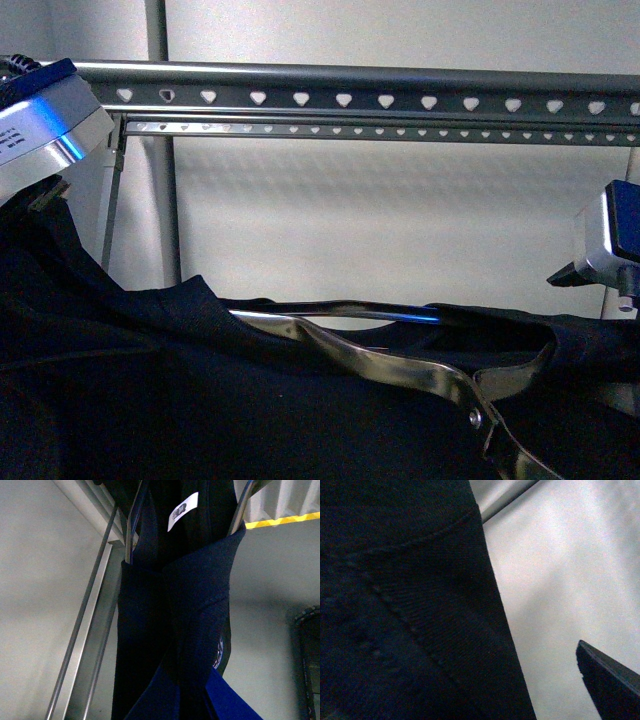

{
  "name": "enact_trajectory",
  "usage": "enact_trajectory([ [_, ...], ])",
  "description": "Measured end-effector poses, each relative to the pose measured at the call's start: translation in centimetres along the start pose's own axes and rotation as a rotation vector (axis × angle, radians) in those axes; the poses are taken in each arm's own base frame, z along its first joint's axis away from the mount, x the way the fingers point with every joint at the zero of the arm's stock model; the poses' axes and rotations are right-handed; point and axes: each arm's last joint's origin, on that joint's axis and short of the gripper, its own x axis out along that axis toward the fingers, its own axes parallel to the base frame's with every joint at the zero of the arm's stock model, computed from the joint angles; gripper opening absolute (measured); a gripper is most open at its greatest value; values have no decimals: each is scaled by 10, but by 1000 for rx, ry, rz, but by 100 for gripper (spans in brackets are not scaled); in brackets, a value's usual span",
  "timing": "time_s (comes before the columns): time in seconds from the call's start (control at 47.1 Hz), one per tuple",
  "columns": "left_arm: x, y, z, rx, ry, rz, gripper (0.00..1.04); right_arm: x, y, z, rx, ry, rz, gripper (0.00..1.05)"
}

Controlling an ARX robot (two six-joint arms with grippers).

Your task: Hang clothes on hanger

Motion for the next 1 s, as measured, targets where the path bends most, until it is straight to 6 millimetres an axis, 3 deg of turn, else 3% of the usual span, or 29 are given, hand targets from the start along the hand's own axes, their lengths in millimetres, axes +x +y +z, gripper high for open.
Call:
enact_trajectory([
  [0.276,0,0,0,0,0,0,5,9,-4,-6,70,-33,-32,35],
  [0.361,0,1,1,4,-16,-2,22,6,3,-15,97,-38,-18,19],
  [0.594,-1,3,3,14,-26,2,64,4,43,-59,184,52,100,9],
  [0.721,-1,3,3,14,-27,2,89,1,44,-78,269,88,62,9],
  [0.785,0,3,1,14,-32,43,96,-2,41,-80,308,94,41,9],
  [0.827,1,3,-4,-13,-9,160,100,-4,40,-81,338,96,30,9],
  [0.912,2,7,-12,-173,-33,397,98,-8,34,-80,430,107,14,9],
  [0.997,-16,31,-6,-521,-190,723,98,-18,23,-70,544,129,-5,9],
])
